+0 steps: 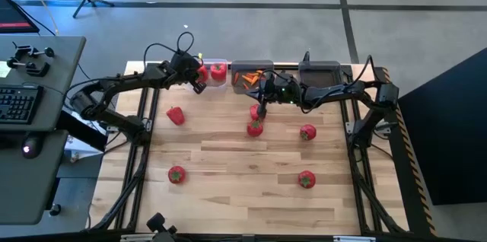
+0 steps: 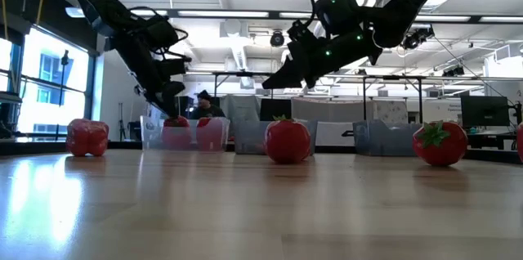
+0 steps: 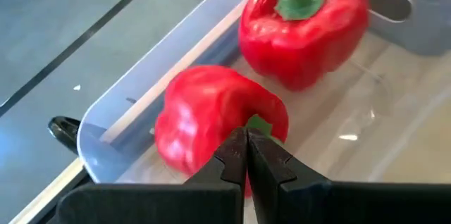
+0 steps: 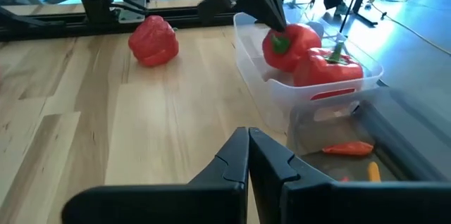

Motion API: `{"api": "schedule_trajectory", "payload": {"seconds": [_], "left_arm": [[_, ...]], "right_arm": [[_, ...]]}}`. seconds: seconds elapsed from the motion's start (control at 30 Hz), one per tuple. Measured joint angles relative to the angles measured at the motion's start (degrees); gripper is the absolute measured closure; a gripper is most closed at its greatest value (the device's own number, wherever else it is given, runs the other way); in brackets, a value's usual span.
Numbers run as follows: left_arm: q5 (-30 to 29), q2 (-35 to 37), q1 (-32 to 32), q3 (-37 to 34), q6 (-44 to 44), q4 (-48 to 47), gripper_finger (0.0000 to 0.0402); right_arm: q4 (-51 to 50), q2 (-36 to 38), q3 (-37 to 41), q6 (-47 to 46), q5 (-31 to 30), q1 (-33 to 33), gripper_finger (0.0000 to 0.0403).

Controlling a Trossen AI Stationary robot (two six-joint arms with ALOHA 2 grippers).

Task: Sort produce into baskets
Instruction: Put the red bell pepper into the transparent bin

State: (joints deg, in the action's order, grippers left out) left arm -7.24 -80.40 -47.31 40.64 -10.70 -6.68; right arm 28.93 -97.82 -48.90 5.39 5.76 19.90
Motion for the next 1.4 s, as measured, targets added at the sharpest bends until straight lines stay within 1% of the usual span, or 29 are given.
{"api": "schedule_trajectory", "payload": {"seconds": [0.27, 0.37, 0.43, 0.57, 0.6, 0.67, 0.77, 0.87, 1.0, 1.17, 1.3, 1.4], "left_arm": [[0.5, 9.0, 1.9, 0.0, 0.0, -8.6, 0.0401], [1.2, 12.7, 3.1, 0.0, 0.0, -13.4, 0.0401], [3.6, 15.0, 4.4, 0.0, -0.5, -17.0, 0.0401], [10.8, 18.6, 8.3, 0.0, -4.2, -23.7, 0.0401], [11.8, 19.1, 9.7, 0.0, -5.0, -25.0, 0.0401], [11.9, 19.7, 12.8, 0.0, -6.3, -27.2, 0.0401], [10.7, 19.6, 17.2, 0.0, -8.2, -30.8, 0.0391], [9.4, 18.5, 21.6, 0.0, -9.5, -33.6, 0.0370], [8.7, 15.9, 26.9, 1.0, -9.9, -38.3, 0.0332], [6.2, 10.3, 32.5, 6.2, -10.1, -46.1, 0.0275], [1.8, 5.3, 36.1, 9.3, -11.6, -52.6, 0.0229], [-3.3, 2.4, 38.2, 9.8, -12.9, -56.0, 0.0199]], "right_arm": [[0.0, 0.0, 0.0, 1.1, 0.0, 0.0, 0.0403], [-0.1, 0.0, 0.0, 1.1, 0.0, 0.0, 0.0403], [-0.5, 0.0, 0.0, 1.1, 0.0, 0.0, 0.0403], [-0.9, 0.0, 0.0, 1.1, 0.0, 0.0, 0.0403], [-0.9, 0.0, 0.0, 1.1, 0.0, 0.0, 0.0403], [-1.0, 0.0, 0.0, 1.1, 0.0, 0.0, 0.0403], [-1.2, 0.0, 0.0, 1.1, 0.0, 0.0, 0.0403], [-1.6, 0.0, 0.0, 1.1, 0.0, 0.0, 0.0403], [-3.1, 0.0, -0.1, 1.1, 0.0, 0.0, 0.0403], [-4.7, 0.0, -0.1, 1.1, 0.0, 0.0, 0.0403], [-5.5, 0.0, -0.1, 1.1, 0.0, 0.0, 0.0403], [-6.3, 0.0, -0.1, 1.1, 0.2, 0.0, 0.0403]]}}
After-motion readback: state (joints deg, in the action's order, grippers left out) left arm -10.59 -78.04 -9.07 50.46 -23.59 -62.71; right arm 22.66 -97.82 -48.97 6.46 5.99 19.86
